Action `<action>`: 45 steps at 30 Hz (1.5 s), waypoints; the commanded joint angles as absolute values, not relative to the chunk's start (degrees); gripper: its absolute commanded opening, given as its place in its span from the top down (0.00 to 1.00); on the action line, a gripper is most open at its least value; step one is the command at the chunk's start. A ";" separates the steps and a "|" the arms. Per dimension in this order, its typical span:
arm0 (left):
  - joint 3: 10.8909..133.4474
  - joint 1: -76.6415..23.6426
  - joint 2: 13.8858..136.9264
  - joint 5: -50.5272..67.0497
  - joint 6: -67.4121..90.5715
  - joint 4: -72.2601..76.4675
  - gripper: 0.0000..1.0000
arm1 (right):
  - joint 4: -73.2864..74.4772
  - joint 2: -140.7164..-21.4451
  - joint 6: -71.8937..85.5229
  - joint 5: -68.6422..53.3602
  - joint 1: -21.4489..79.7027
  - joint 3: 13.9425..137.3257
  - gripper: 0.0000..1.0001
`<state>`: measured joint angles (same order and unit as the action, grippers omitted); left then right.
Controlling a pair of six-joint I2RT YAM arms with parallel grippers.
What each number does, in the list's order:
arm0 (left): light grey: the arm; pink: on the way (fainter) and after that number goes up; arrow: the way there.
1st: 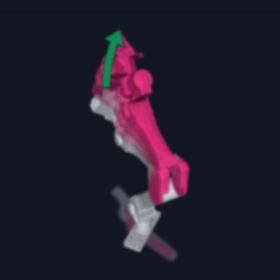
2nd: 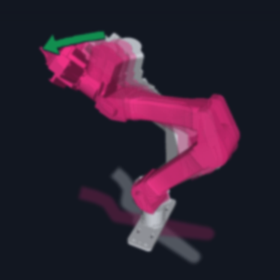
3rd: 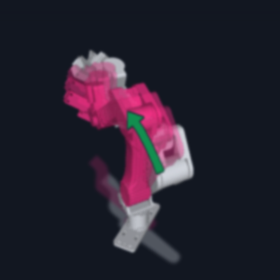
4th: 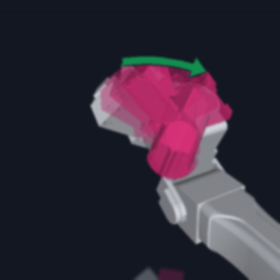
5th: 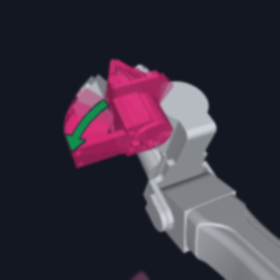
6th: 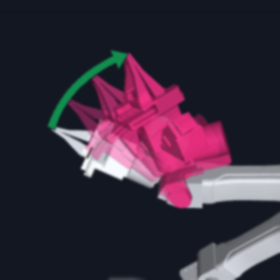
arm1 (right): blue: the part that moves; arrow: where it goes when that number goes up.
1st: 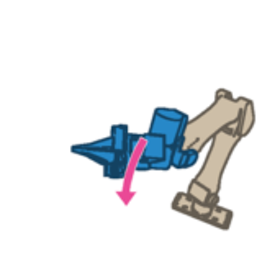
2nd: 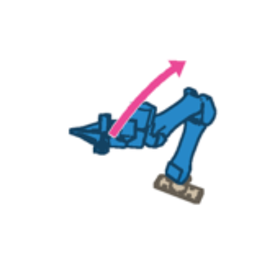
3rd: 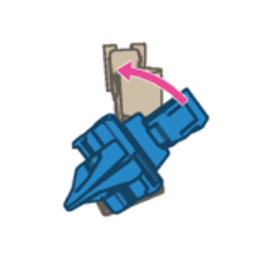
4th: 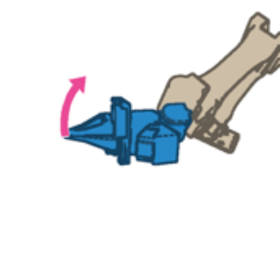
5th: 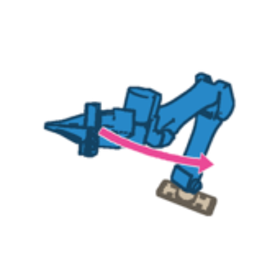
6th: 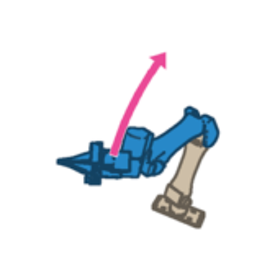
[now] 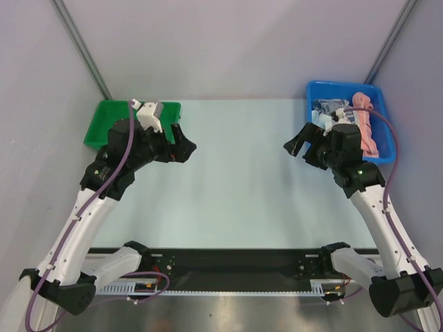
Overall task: Fold and stack the towels
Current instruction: Grab crumpled towel
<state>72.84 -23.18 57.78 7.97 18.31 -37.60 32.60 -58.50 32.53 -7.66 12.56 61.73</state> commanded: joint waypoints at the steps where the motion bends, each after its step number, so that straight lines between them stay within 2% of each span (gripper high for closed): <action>1: 72.07 -23.12 56.43 9.05 17.31 -35.51 0.00 | 29.36 -56.16 31.99 -7.57 12.39 62.49 0.00; 5: 71.11 -23.12 56.51 10.10 18.28 -34.28 0.00 | 27.61 -60.37 26.75 -4.67 11.43 66.61 0.00; 9: 70.58 -23.12 57.48 12.91 19.95 -32.08 0.00 | 28.65 -71.60 18.65 11.92 5.82 77.67 0.03; 10: 70.58 -23.12 57.57 13.70 20.13 -31.99 0.00 | 29.17 -77.37 17.85 15.78 3.71 82.22 0.08; 11: 70.40 -23.12 57.74 14.41 20.13 -31.82 0.00 | 29.61 -80.82 17.49 15.30 -2.92 84.44 0.14; 12: 70.31 -23.12 57.74 14.59 20.13 -31.64 0.00 | 29.97 -83.82 17.84 12.94 -5.77 86.20 0.19; 13: 70.05 -23.12 57.66 14.59 20.13 -31.47 0.00 | 30.58 -89.76 18.54 6.74 -8.85 89.61 0.30; 16: 69.18 -23.12 57.48 14.76 20.21 -31.29 0.00 | 31.90 -97.27 17.24 0.62 -14.06 94.55 0.44; 17: 68.65 -23.12 57.39 15.11 20.39 -31.03 0.00 | 31.56 -101.04 16.18 -0.95 -14.32 96.92 0.45; 25: 65.57 -23.12 58.01 15.21 20.04 -29.18 0.00 | 36.13 -116.89 9.49 -2.19 -15.73 109.42 0.46; 29: 64.95 -23.12 58.45 14.42 19.60 -29.44 0.00 | 33.84 -118.39 8.88 -5.54 -14.77 109.51 0.44; 34: 65.13 -23.12 58.97 14.15 19.25 -29.79 0.00 | 33.66 -120.67 6.86 -1.93 -13.18 109.60 0.41; 40: 65.48 -23.12 59.33 13.54 18.81 -30.15 0.00 | 32.43 -121.64 5.36 -3.60 -12.57 108.63 0.52; 45: 65.39 -23.12 59.24 13.62 18.90 -30.23 0.00 | 32.87 -121.73 4.31 -0.62 -12.40 109.25 0.46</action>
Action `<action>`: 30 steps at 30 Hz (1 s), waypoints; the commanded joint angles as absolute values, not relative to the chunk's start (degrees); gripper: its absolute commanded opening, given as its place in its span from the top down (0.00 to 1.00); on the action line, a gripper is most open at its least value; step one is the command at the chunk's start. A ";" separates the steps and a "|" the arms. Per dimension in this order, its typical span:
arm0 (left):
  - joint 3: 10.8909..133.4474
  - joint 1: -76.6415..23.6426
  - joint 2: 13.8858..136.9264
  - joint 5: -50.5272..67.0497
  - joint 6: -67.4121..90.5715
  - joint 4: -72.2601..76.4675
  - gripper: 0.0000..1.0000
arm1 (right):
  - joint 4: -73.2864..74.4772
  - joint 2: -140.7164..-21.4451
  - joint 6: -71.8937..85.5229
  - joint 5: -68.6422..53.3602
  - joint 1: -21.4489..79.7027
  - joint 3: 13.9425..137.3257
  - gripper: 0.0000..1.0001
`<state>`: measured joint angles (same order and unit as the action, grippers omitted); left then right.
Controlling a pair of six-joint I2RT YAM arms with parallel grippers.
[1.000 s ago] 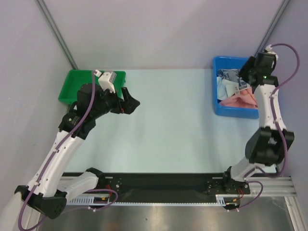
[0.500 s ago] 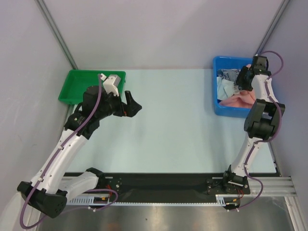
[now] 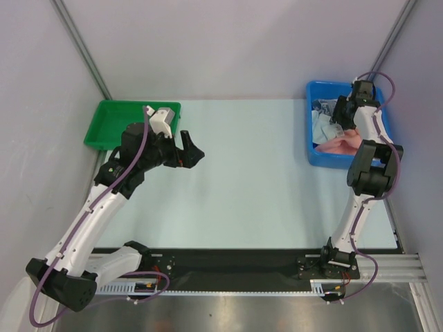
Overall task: Fold and stack the towels
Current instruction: Grab crumpled towel, then move the towel to the center of the board
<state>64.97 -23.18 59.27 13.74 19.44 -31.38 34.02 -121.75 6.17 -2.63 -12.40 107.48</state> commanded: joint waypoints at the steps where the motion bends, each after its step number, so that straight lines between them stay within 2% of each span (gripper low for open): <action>1: 65.39 -23.12 59.24 13.71 18.90 -30.23 0.00 | 33.31 -121.82 3.44 -0.09 -12.31 109.34 0.45; 5: 65.30 -23.12 59.32 13.54 18.90 -30.06 0.00 | 33.75 -122.08 1.32 4.04 -11.51 109.51 0.43; 8: 65.30 -23.12 59.50 13.54 18.72 -30.15 0.00 | 33.93 -123.22 1.14 2.20 -11.43 110.13 0.52; 9: 65.30 -23.12 59.68 13.45 18.63 -30.15 0.00 | 33.93 -123.57 1.14 2.11 -11.34 110.30 0.64; 11: 65.56 -23.12 59.85 13.27 18.72 -30.50 0.00 | 34.10 -123.66 0.97 1.85 -11.08 111.70 0.80; 12: 65.65 -23.12 59.77 13.27 18.63 -30.59 0.00 | 34.71 -123.49 1.31 1.67 -10.99 113.10 1.00; 15: 66.18 -23.12 59.59 13.62 18.98 -30.50 0.00 | 39.28 -121.91 2.72 0.62 -10.64 122.58 1.00; 17: 67.06 -23.12 59.24 13.97 19.42 -29.62 0.00 | 43.14 -118.49 3.16 0.70 -9.59 130.55 1.00; 20: 68.99 -23.12 59.15 15.02 20.56 -27.95 0.00 | 43.86 -111.20 4.65 -1.73 -8.09 136.21 1.00; 26: 73.47 -23.03 60.99 11.87 21.45 -27.86 0.00 | 29.64 -93.03 11.51 -21.92 -5.11 128.69 1.00; 30: 76.64 -22.94 61.26 9.32 20.66 -29.97 0.00 | 22.17 -84.93 13.96 -32.93 2.97 118.77 1.00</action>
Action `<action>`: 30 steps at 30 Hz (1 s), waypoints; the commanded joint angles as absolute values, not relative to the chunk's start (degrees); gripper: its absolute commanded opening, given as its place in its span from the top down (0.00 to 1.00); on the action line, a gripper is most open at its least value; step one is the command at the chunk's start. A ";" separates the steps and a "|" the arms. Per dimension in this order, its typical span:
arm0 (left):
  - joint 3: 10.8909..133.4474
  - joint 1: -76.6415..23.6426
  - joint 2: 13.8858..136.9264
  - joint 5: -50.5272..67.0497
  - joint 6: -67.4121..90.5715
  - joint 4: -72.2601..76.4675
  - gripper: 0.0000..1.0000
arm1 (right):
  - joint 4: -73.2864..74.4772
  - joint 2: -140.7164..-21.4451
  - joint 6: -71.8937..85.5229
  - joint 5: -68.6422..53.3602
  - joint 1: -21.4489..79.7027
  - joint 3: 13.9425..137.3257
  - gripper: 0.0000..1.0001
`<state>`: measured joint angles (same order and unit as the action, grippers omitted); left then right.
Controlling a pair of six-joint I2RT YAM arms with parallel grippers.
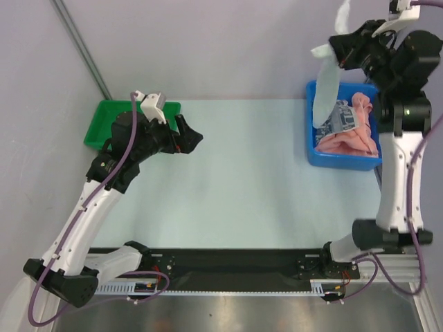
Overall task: Fold and stack the towels
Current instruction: Move the towel to the center of the board
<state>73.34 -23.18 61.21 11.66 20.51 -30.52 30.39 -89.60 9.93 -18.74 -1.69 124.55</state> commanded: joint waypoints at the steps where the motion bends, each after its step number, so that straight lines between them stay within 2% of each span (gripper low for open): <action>1: 77.16 -22.94 61.00 8.97 20.65 -30.23 0.00 | 21.19 -83.51 15.02 -35.40 6.64 116.91 1.00; 3: 77.25 -22.76 59.95 8.62 21.26 -30.58 0.00 | 19.35 -79.66 17.66 -38.31 10.61 113.31 1.00; 10: 69.11 -22.33 55.21 7.47 22.94 -33.22 0.00 | 8.18 -62.52 23.98 -33.50 24.34 68.69 1.00; 11: 67.69 -22.32 54.76 7.38 23.03 -33.22 0.00 | 7.13 -61.79 24.69 -32.44 25.30 58.55 1.00; 15: 61.01 -22.32 53.88 9.48 24.69 -32.09 0.02 | 5.45 -61.52 26.98 -29.89 31.97 43.38 1.00; 20: 51.69 -22.41 56.50 19.49 26.36 -20.67 0.07 | 15.61 -58.81 26.71 -20.16 36.74 38.15 0.99; 22: 50.19 -22.50 59.14 21.09 27.15 -16.29 0.09 | 21.06 -57.92 28.55 -15.24 36.65 37.44 0.92; 23: 50.01 -23.02 60.54 21.53 27.77 -15.22 0.09 | 24.23 -57.57 31.26 -7.55 36.65 37.44 0.88; 25: 51.15 -25.03 65.81 21.53 27.86 -13.45 0.11 | 30.05 -55.90 32.52 -0.66 36.56 37.09 0.81; 30: 53.96 -31.37 75.22 20.48 25.05 -11.78 0.16 | 27.69 -55.45 31.38 0.62 33.14 36.38 0.68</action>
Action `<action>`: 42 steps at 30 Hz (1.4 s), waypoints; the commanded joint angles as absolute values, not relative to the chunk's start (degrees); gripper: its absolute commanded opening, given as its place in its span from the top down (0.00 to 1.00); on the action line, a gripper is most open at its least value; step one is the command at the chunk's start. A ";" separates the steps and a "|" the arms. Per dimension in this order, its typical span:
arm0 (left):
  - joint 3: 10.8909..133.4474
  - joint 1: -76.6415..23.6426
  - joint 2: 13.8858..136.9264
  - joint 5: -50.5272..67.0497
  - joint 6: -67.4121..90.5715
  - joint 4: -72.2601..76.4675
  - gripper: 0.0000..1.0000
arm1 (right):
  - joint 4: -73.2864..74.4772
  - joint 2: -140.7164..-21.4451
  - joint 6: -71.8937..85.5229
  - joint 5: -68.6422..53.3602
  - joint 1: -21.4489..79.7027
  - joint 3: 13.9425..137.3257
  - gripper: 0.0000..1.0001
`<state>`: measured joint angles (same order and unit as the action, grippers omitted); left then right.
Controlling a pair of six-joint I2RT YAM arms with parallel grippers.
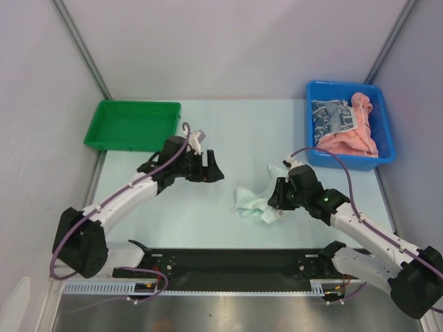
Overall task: Fold and stack the towels
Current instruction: Move the towel to the center of the board, then flatten out the crumpled towel
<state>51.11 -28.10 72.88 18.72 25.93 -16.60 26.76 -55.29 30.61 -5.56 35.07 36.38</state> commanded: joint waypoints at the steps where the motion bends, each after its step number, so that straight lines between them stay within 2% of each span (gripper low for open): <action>1: 53.88 -33.03 77.24 20.39 24.79 -11.60 0.16 | 27.69 -57.72 30.94 0.62 31.92 37.26 0.67; 6: 51.34 -36.91 78.14 17.06 20.66 -9.94 0.18 | 28.83 -61.61 28.92 0.88 26.90 39.46 0.64; 13: 48.87 -44.46 78.48 9.67 12.58 -2.47 0.21 | 26.99 -63.28 28.12 -3.51 25.22 38.68 0.64; 23: 51.68 -45.26 86.31 17.66 2.64 3.43 0.31 | 26.63 -60.03 27.43 -5.97 22.94 36.65 0.62; 30: 52.21 -45.53 89.29 24.78 1.14 3.43 0.30 | 25.84 -60.64 26.98 -7.82 20.74 36.47 0.62; 42: 53.78 -48.86 90.70 22.95 -2.28 0.44 0.29 | 28.39 -60.65 28.83 -6.95 20.57 36.21 0.63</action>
